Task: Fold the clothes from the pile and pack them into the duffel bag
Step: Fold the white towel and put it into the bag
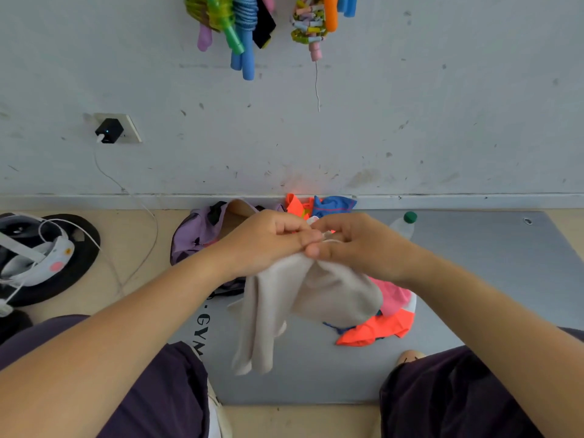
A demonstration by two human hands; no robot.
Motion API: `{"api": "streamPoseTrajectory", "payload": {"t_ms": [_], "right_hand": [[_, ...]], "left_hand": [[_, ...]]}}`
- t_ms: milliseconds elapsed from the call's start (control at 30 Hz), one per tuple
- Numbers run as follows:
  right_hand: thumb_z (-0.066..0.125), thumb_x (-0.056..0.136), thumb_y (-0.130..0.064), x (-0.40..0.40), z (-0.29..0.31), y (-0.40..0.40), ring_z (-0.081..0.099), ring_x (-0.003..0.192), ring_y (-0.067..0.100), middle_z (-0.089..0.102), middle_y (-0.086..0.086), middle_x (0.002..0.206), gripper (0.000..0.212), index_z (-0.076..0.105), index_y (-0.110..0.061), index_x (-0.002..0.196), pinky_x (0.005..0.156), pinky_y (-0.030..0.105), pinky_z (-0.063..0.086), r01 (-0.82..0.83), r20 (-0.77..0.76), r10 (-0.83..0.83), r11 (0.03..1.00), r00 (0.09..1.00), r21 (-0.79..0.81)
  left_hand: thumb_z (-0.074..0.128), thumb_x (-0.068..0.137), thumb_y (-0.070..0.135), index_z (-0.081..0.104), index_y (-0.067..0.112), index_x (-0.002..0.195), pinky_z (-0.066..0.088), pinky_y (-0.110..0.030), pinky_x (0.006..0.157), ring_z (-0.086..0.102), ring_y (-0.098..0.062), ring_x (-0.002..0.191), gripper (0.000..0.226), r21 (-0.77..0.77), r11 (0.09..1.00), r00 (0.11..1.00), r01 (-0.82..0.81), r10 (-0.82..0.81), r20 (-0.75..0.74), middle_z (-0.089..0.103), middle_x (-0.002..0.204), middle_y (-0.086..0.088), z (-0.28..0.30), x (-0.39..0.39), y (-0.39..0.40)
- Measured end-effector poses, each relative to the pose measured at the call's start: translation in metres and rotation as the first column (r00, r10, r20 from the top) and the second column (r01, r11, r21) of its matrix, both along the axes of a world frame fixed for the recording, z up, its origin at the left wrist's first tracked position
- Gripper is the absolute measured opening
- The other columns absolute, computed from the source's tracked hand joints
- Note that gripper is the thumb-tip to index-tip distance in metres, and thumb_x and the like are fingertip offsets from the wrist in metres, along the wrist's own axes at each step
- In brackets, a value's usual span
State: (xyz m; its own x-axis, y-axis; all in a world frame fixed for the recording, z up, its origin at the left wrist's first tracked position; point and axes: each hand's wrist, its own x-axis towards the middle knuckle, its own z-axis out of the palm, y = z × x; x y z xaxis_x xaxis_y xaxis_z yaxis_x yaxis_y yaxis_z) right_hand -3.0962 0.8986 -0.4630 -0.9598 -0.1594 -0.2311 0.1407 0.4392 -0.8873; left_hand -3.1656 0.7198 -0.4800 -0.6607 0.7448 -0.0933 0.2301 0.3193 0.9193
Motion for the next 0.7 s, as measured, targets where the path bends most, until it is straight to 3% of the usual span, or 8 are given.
{"api": "streamPoseTrajectory", "payload": {"t_ms": [33,133,200,267,367,467,567,700], "right_hand": [[0.072,0.085,-0.028,-0.001,0.0,0.001,0.06,0.072,0.016,0.07,0.02,0.084,0.02,0.069,-0.016,0.101,0.076,0.031,0.046,0.017,0.002,-0.017,1.0,1.0,0.001],[0.075,0.082,-0.033,-0.006,-0.001,0.013,0.045,0.048,-0.001,0.051,-0.012,0.046,0.02,0.067,-0.014,0.084,0.051,0.012,0.037,0.159,-0.055,-0.157,0.987,0.986,0.035],[0.076,0.081,-0.033,-0.012,-0.002,0.027,0.04,0.043,0.0,0.045,-0.015,0.045,0.022,0.066,-0.014,0.079,0.045,0.012,0.034,0.303,-0.119,-0.293,0.95,0.949,0.075],[0.076,0.08,-0.037,-0.015,-0.003,0.041,0.049,0.052,0.005,0.055,-0.01,0.056,0.022,0.067,-0.018,0.078,0.052,0.02,0.041,0.435,-0.155,-0.417,0.895,0.896,0.103],[0.075,0.08,-0.038,-0.016,-0.004,0.055,0.06,0.069,0.018,0.067,0.003,0.075,0.02,0.067,-0.019,0.081,0.069,0.034,0.05,0.537,-0.156,-0.519,0.837,0.84,0.103],[0.076,0.081,-0.035,-0.01,-0.002,0.048,0.065,0.071,0.02,0.067,0.005,0.072,0.019,0.068,-0.027,0.096,0.072,0.038,0.054,0.439,-0.129,-0.427,0.895,0.895,0.083],[0.075,0.081,-0.034,0.0,0.0,0.025,0.055,0.056,0.003,0.053,-0.013,0.053,0.043,0.059,-0.043,0.12,0.06,0.019,0.045,0.163,-0.079,-0.156,0.983,0.985,0.088],[0.073,0.085,-0.027,0.004,-0.005,0.001,0.034,0.04,0.003,0.034,-0.014,0.04,0.021,0.066,-0.021,0.104,0.044,0.01,0.028,0.007,-0.137,0.012,0.991,0.99,0.134]], "left_hand": [[0.057,0.096,0.031,0.073,0.021,0.079,0.036,-0.014,0.064,0.047,0.003,0.065,0.025,0.006,1.0,1.0,0.008,-0.008,-0.006,0.058,0.067,0.014,0.001,0.001,0.0],[0.056,0.096,0.037,0.07,0.029,0.074,0.034,-0.024,0.063,0.044,-0.005,0.063,0.028,-0.013,1.0,0.999,-0.026,0.025,-0.037,0.053,0.066,0.007,0.004,-0.002,-0.004],[0.059,0.095,0.039,0.069,0.017,0.078,0.032,-0.029,0.063,0.042,-0.01,0.065,0.03,-0.068,0.996,0.998,-0.06,0.057,-0.041,0.051,0.069,0.001,0.007,-0.007,-0.009],[0.058,0.095,0.041,0.064,0.007,0.08,0.032,-0.023,0.059,0.042,-0.006,0.062,0.038,-0.181,0.982,0.997,-0.05,0.038,-0.067,0.049,0.068,0.003,0.01,-0.013,-0.016],[0.052,0.098,0.04,0.047,0.013,0.068,0.026,-0.019,0.052,0.034,-0.006,0.057,0.041,-0.339,0.941,0.991,0.01,-0.054,-0.119,0.037,0.063,0.006,0.011,-0.016,-0.022],[0.051,0.1,0.034,0.036,0.016,0.066,0.026,-0.019,0.052,0.028,-0.006,0.057,0.041,-0.323,0.946,0.978,0.007,-0.074,-0.194,0.029,0.063,0.003,0.009,-0.01,-0.021],[0.054,0.099,0.033,0.039,0.012,0.065,0.021,-0.022,0.055,0.029,-0.007,0.059,0.042,-0.223,0.975,0.981,0.006,-0.049,-0.187,0.03,0.064,0.003,0.008,-0.005,-0.016],[0.058,0.093,0.04,0.069,0.019,0.073,0.023,-0.015,0.051,0.028,-0.005,0.052,0.031,-0.119,0.991,0.984,0.06,-0.079,-0.16,0.029,0.052,0.012,0.009,-0.001,-0.012]]}}
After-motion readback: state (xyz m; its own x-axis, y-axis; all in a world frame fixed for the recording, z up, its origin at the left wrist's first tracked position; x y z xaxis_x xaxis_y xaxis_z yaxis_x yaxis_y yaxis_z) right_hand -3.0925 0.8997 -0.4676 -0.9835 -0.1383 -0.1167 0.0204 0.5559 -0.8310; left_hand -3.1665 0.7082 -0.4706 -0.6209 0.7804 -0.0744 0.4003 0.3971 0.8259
